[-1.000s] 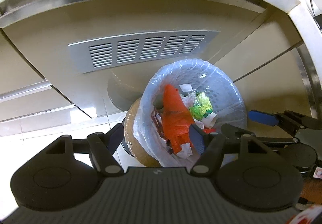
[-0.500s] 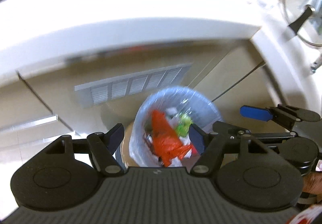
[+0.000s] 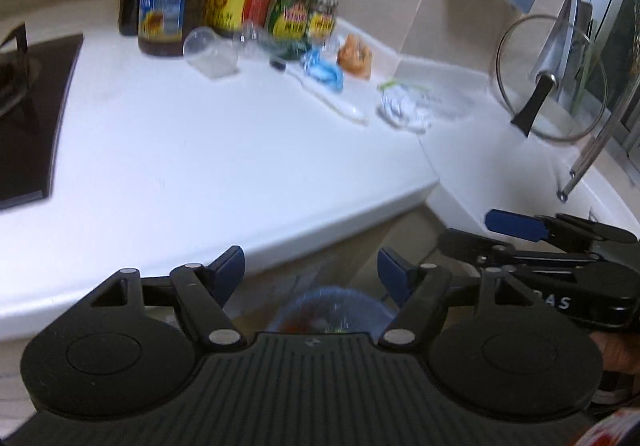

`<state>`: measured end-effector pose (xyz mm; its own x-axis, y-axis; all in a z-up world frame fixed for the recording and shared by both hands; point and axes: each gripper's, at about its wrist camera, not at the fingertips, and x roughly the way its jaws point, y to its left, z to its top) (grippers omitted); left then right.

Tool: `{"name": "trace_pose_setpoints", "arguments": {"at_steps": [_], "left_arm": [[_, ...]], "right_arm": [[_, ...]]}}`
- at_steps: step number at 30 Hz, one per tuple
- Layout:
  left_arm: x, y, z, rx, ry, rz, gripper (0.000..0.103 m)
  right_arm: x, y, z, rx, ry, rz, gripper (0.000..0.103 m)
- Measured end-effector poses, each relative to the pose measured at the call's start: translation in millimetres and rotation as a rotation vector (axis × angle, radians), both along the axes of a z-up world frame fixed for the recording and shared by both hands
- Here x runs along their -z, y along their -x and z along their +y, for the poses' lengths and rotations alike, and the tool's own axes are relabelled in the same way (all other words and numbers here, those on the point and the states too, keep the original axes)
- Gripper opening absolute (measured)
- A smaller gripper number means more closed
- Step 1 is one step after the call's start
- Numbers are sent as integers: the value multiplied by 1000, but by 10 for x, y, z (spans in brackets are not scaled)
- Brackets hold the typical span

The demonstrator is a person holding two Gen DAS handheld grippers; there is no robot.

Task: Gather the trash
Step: 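Raise both open tools back up toward the counter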

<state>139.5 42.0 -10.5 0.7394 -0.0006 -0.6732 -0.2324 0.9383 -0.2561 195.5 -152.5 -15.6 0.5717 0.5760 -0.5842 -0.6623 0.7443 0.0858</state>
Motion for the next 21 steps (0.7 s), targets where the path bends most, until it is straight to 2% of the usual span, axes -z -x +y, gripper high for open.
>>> {"name": "trace_pose_setpoints", "arguments": {"at_steps": [5,11,18,21], "left_arm": [[-116,-188,134,-30,-48,-33,71],[-203,-469,361,-142,-74,-52,74],[-243,-859,498,-231,-167,-23,76],[-231,-1019,563,-260,-176,5,76]], "right_arm": [[-118,-186,-42,6,-5,-25,66],[-138,-627,-13,-40,-12,-39,66],[-180,-1250,108,-125,-41,-55,66],[-176,-1545,188,-156,-56,-45,65]]}}
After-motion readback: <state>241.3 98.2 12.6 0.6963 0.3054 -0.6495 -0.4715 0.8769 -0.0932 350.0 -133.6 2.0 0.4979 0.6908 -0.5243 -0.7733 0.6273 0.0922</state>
